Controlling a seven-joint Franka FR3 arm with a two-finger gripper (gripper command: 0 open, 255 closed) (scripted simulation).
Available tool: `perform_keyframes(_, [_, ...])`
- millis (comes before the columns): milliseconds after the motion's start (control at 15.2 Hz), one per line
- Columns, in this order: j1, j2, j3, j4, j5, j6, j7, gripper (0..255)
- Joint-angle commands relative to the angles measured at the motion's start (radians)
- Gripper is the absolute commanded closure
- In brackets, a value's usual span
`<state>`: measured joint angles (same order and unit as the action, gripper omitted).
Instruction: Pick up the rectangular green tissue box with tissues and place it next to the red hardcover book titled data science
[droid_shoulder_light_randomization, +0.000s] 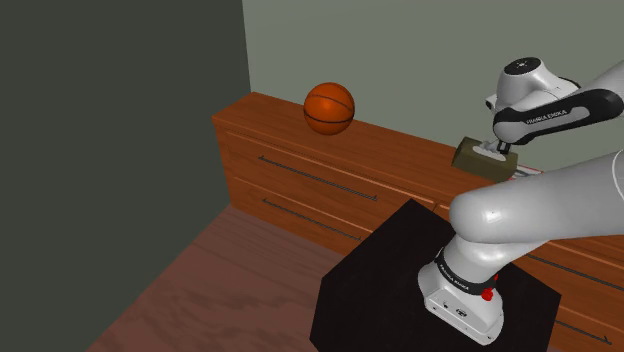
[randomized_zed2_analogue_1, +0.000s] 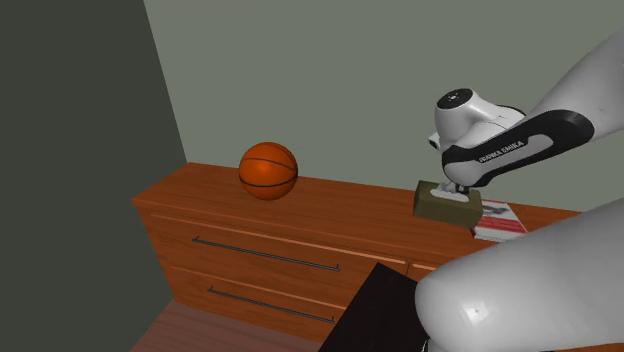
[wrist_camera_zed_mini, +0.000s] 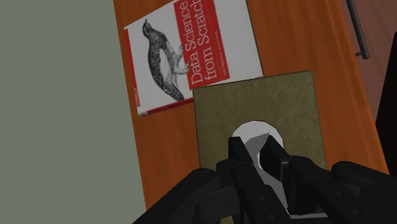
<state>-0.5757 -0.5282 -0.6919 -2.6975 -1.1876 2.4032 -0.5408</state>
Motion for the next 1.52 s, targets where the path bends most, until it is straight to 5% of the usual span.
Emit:
perform_keyframes(0, [-0.002,0.024,-0.011,-0.009,-0.024,0.029,0.026,255])
perform_keyframes(660, [-0.003,0.193,-0.070,-0.021,-0.162,0.191,0.188,255])
perform_keyframes(1188, [-0.003,0.199,-0.072,-0.020,-0.167,0.196,0.194,255])
perform_keyframes(1254, [-0.003,0.199,-0.072,-0.020,-0.167,0.196,0.194,0])
perform_keyframes(1452, [-0.003,0.199,-0.072,-0.020,-0.167,0.196,0.194,0])
